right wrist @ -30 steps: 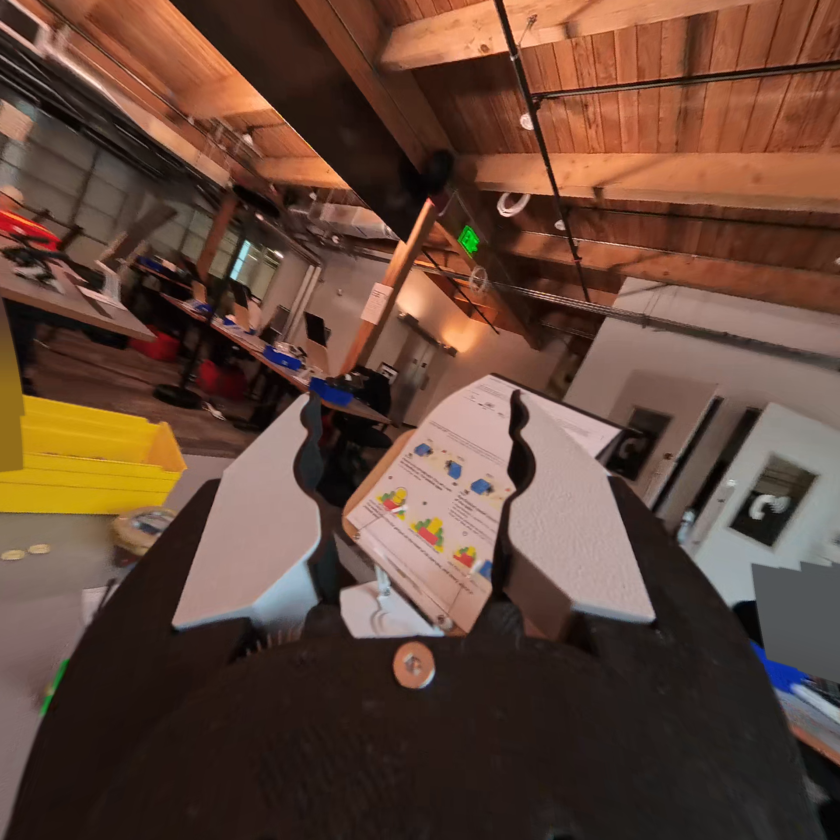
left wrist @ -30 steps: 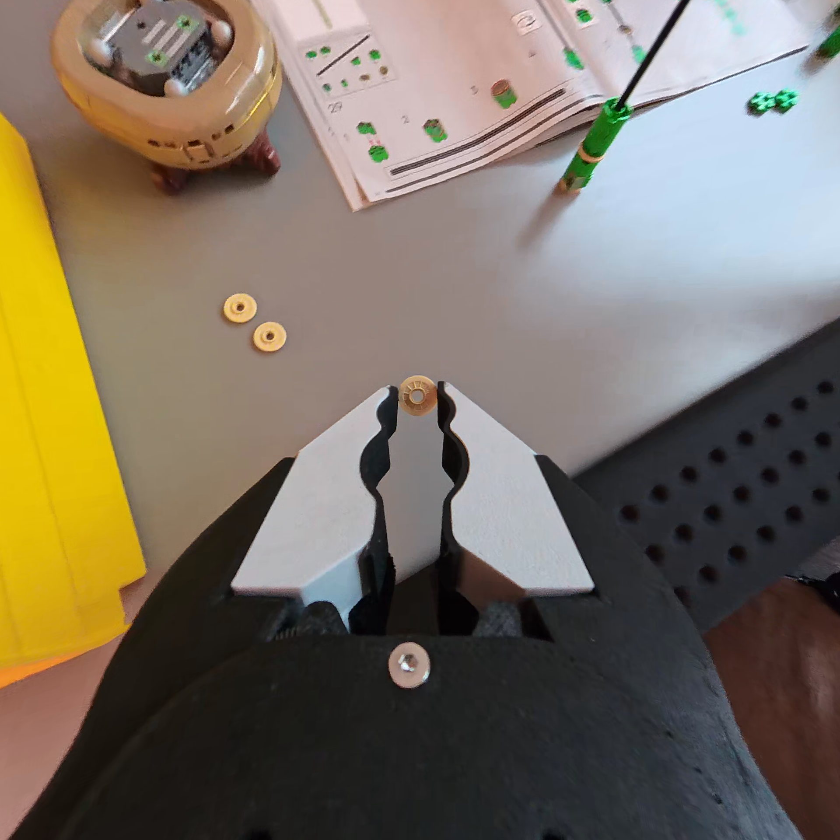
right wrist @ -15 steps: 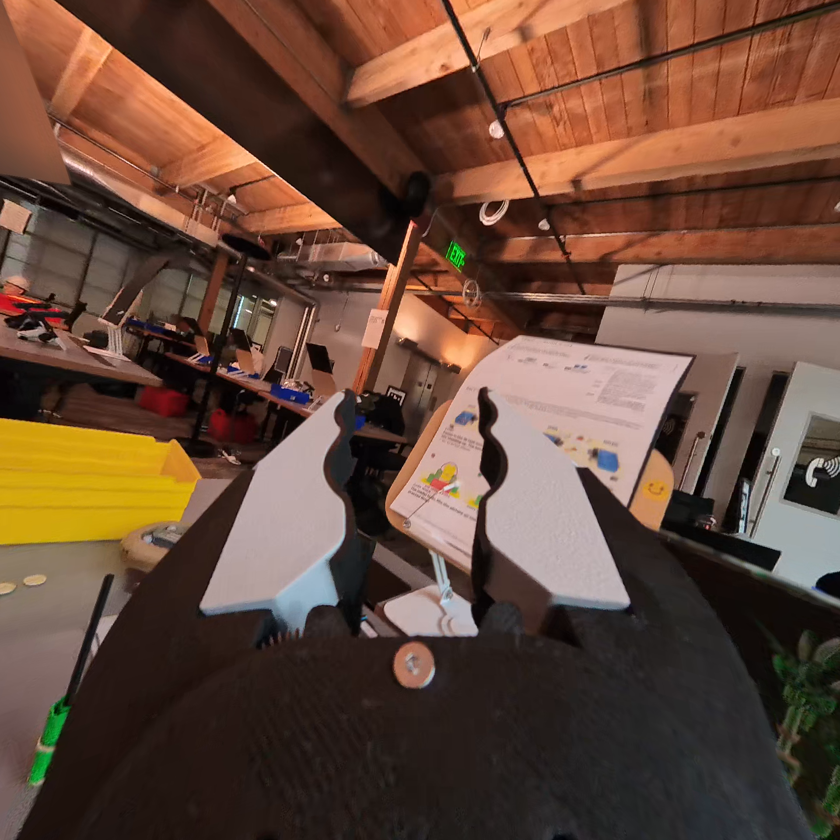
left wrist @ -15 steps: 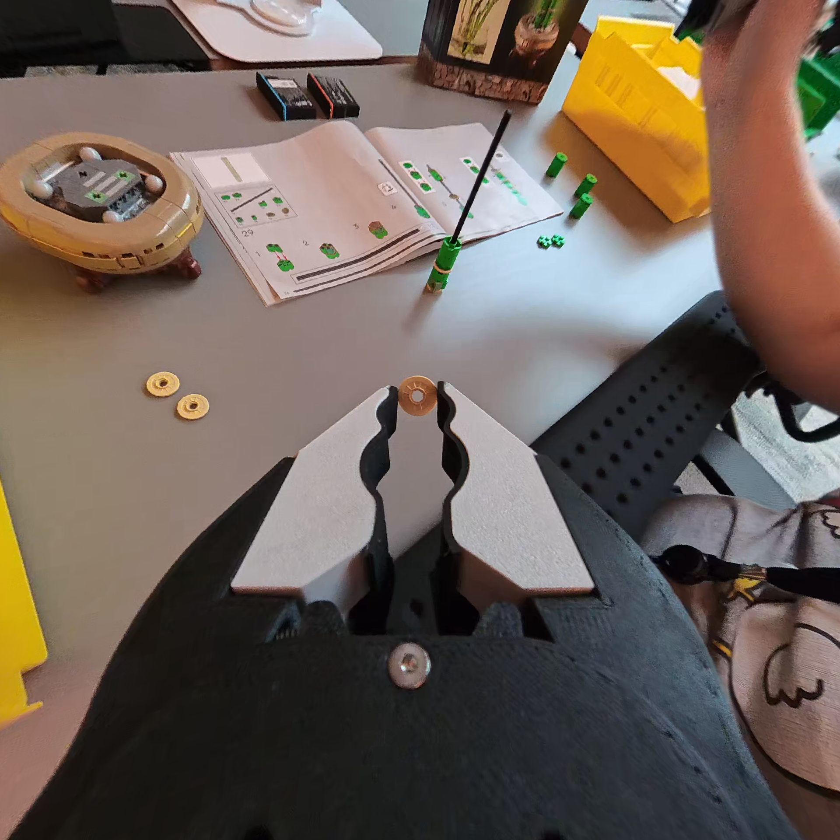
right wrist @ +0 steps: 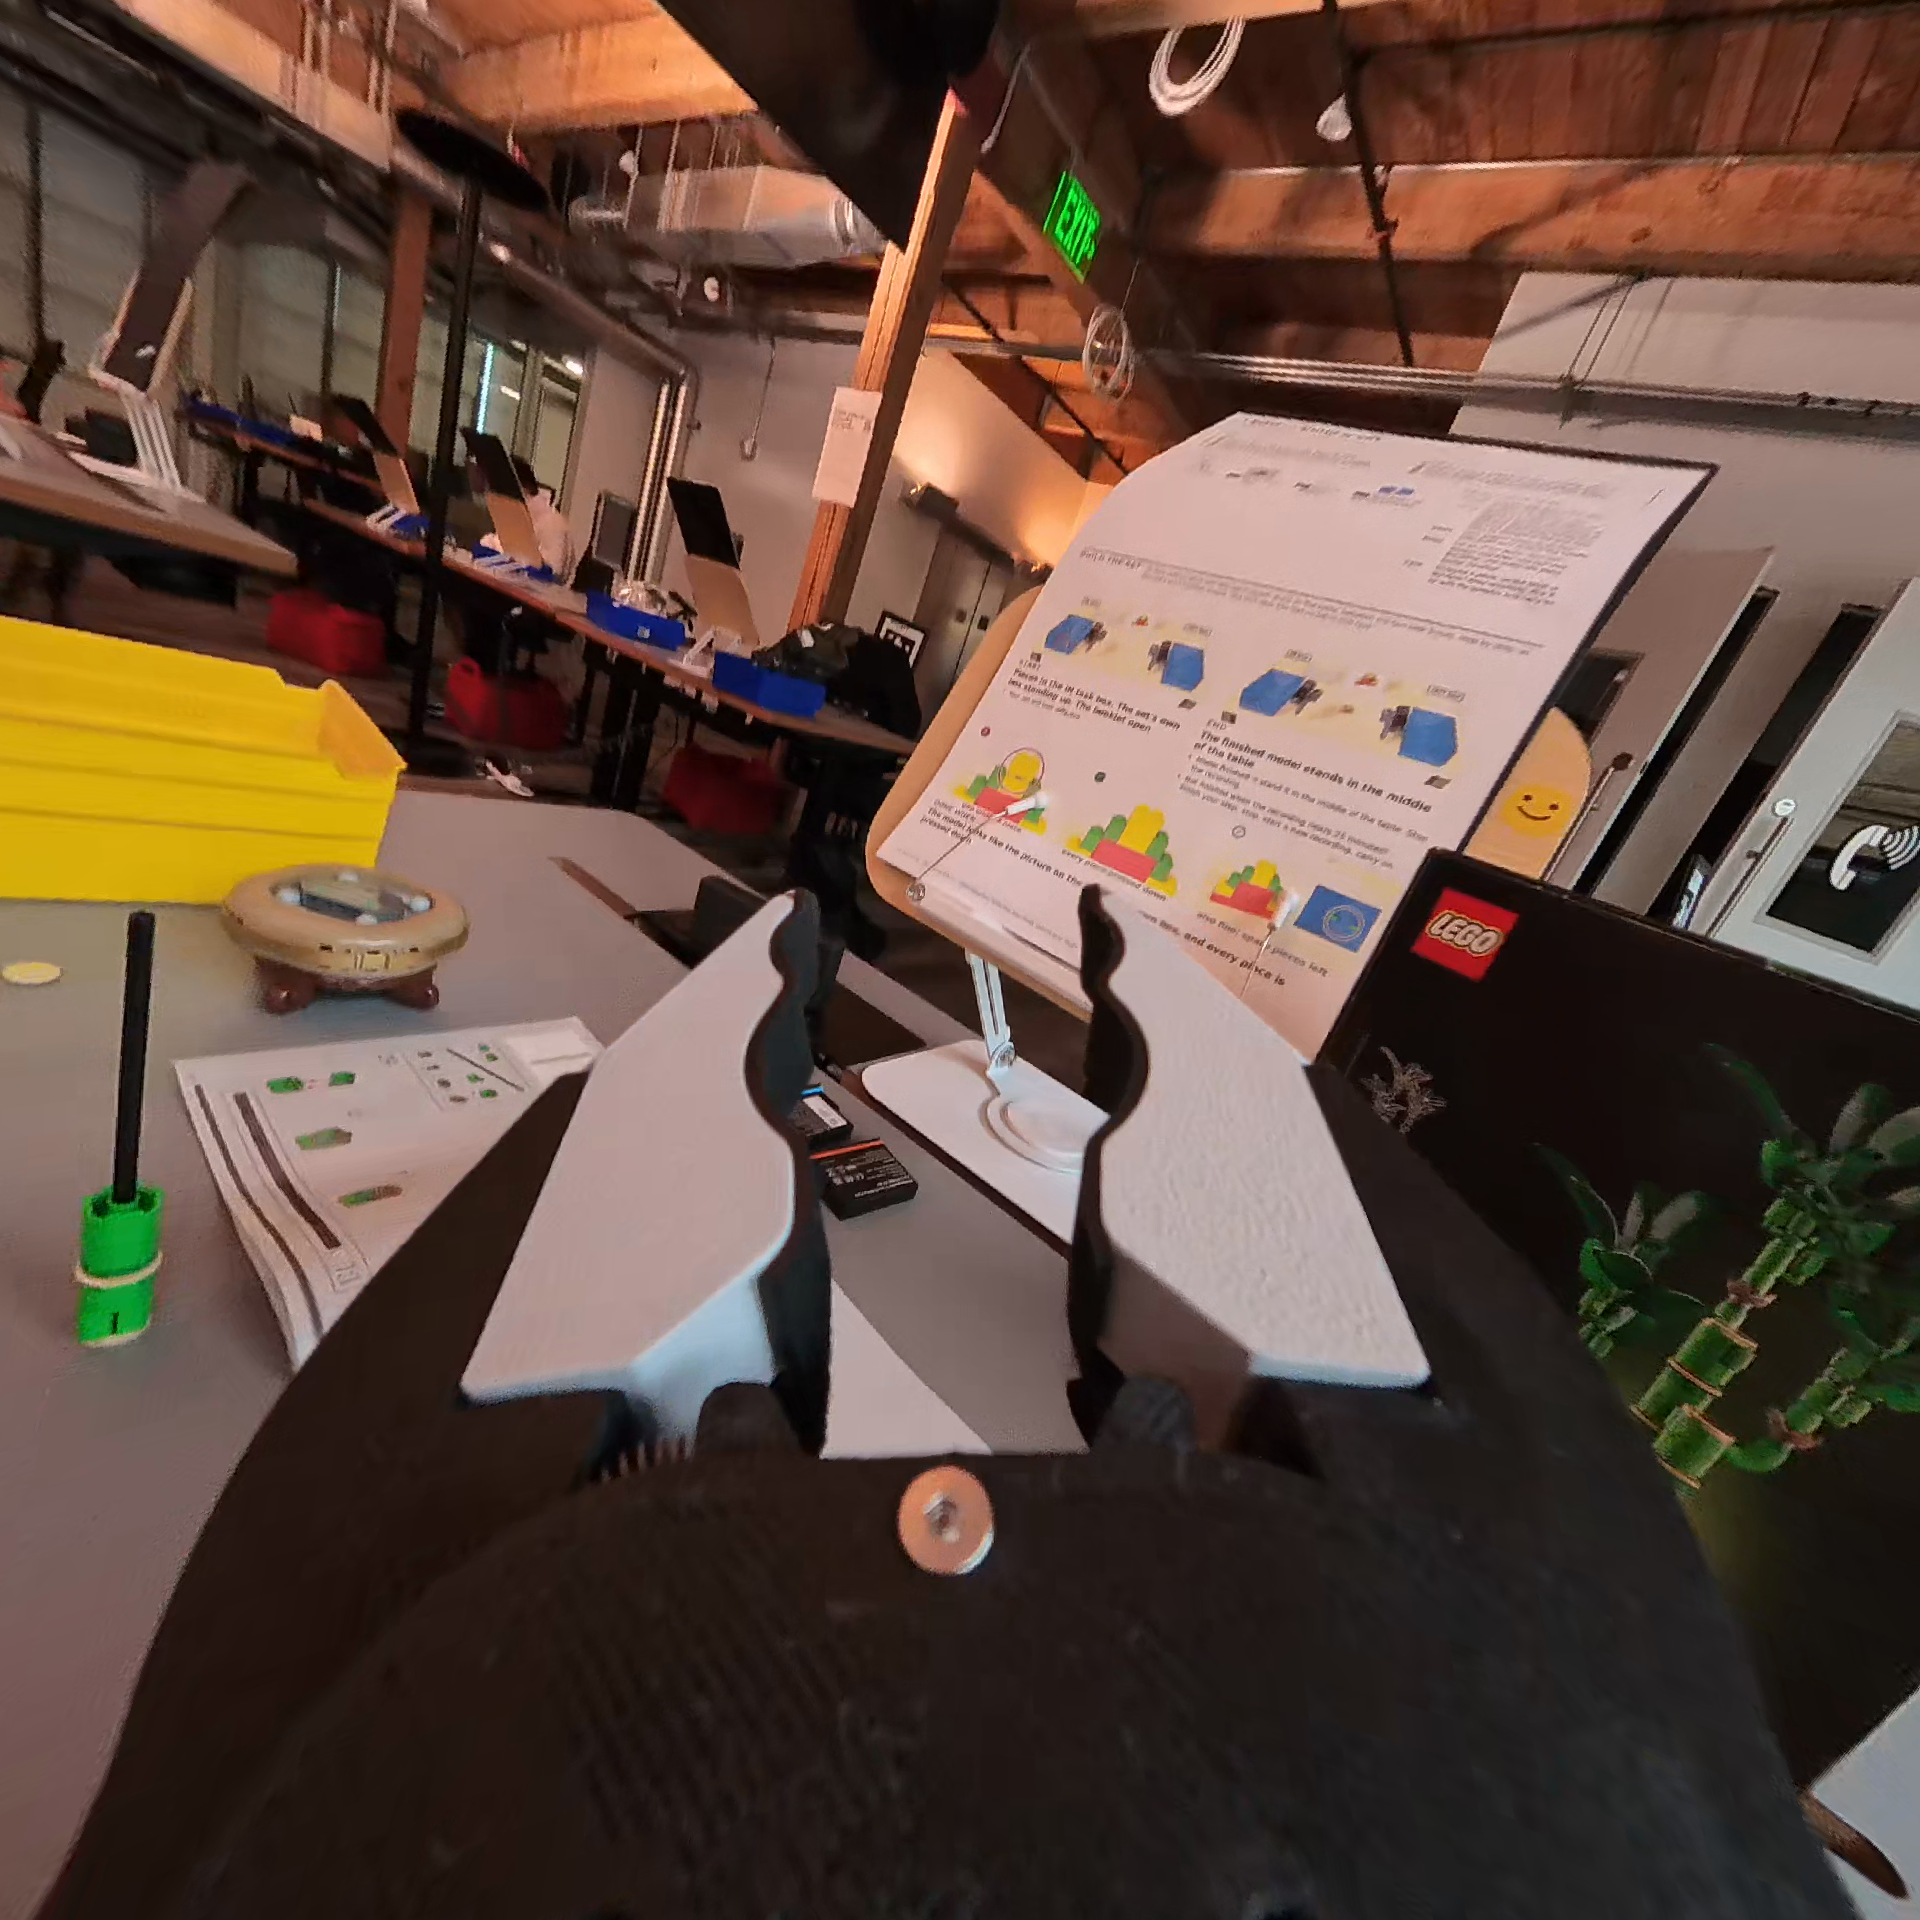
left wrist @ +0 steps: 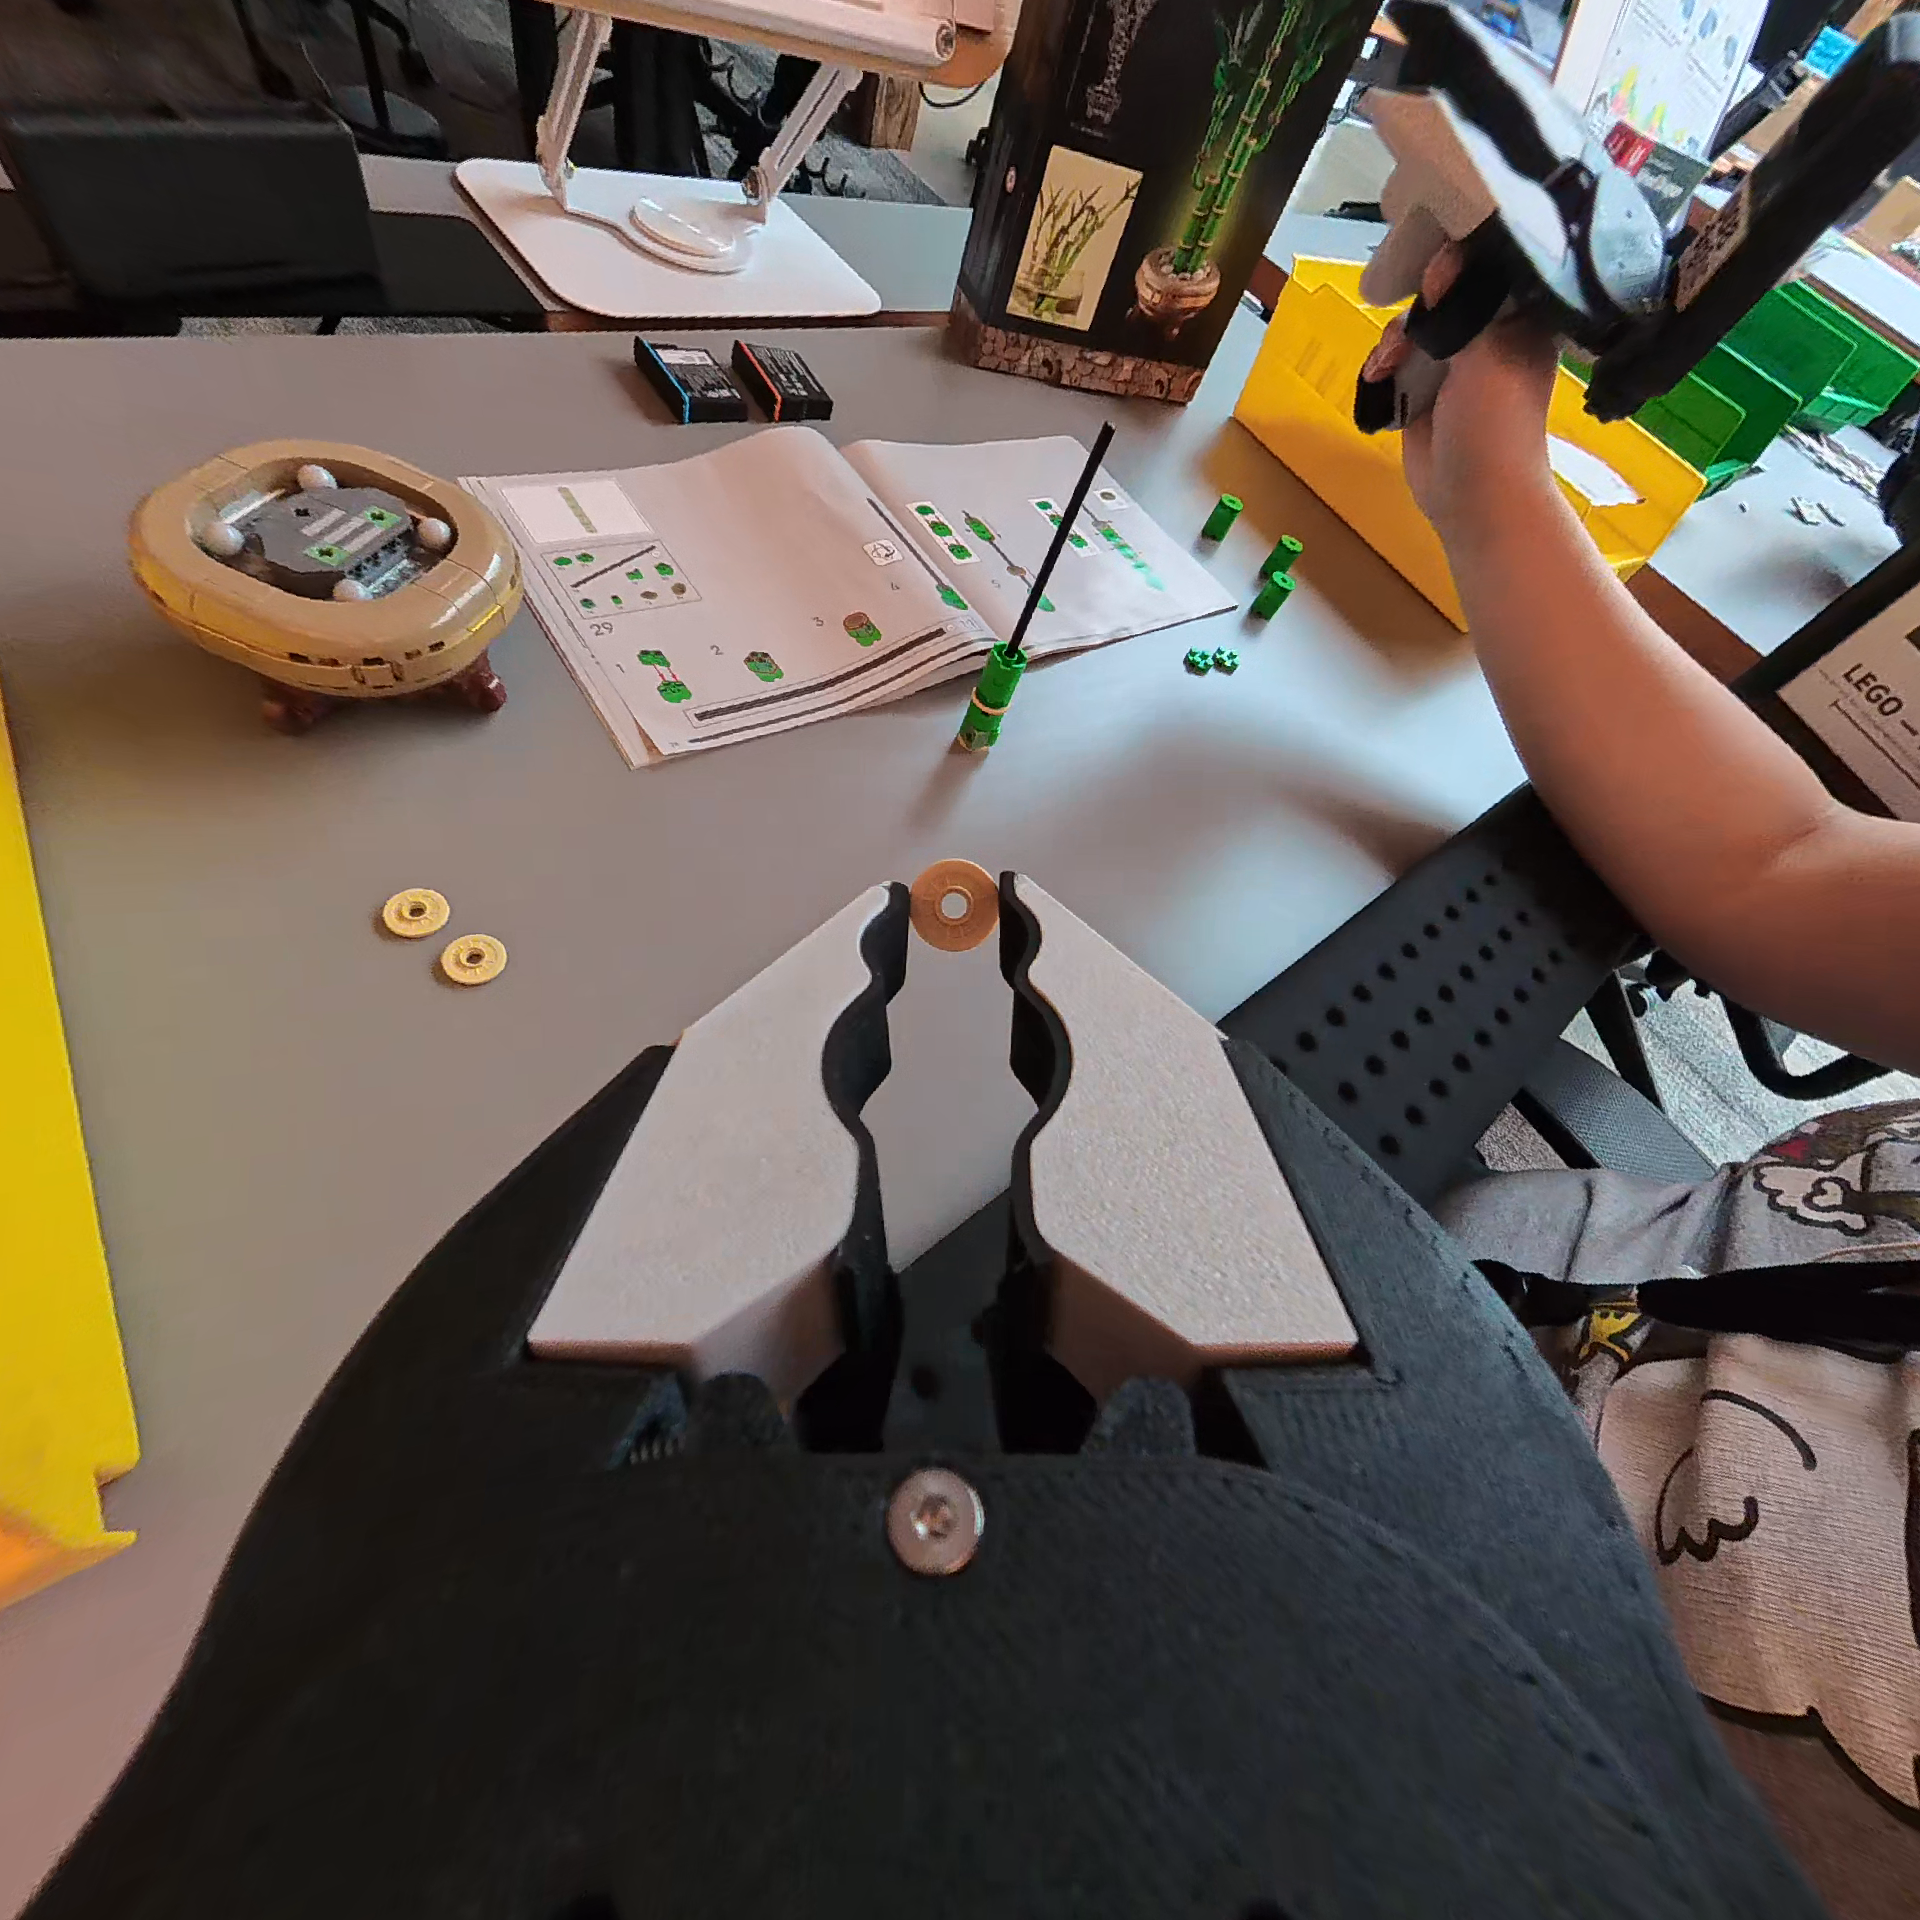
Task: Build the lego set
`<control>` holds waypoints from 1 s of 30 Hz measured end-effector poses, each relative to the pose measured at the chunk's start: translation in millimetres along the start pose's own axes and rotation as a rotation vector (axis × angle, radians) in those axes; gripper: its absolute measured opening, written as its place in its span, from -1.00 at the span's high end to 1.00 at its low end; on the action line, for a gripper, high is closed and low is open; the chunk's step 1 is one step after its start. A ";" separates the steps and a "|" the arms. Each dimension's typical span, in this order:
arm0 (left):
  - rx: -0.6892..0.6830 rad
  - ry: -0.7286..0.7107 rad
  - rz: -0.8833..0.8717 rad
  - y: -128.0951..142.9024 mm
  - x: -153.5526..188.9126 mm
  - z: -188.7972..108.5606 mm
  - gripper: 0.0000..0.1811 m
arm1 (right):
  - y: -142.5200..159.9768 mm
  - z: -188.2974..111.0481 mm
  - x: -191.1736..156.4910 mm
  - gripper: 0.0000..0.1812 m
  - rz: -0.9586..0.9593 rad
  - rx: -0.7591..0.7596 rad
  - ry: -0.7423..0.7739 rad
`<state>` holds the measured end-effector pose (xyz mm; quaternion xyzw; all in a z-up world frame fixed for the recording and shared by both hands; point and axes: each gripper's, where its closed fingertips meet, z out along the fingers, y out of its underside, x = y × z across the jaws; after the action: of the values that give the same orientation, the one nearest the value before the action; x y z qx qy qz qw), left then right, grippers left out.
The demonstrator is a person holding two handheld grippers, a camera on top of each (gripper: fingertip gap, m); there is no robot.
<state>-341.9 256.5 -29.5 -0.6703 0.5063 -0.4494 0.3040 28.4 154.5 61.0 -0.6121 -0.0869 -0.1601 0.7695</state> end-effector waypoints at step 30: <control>0.000 -0.018 0.005 5.5 -4.3 -8.5 0.83 | 35.2 -10.1 30.1 0.55 -0.023 -0.049 0.093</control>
<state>-352.2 259.4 -32.1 -0.6730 0.5053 -0.4427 0.3095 68.2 147.5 36.4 -0.6218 -0.0540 -0.1991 0.7555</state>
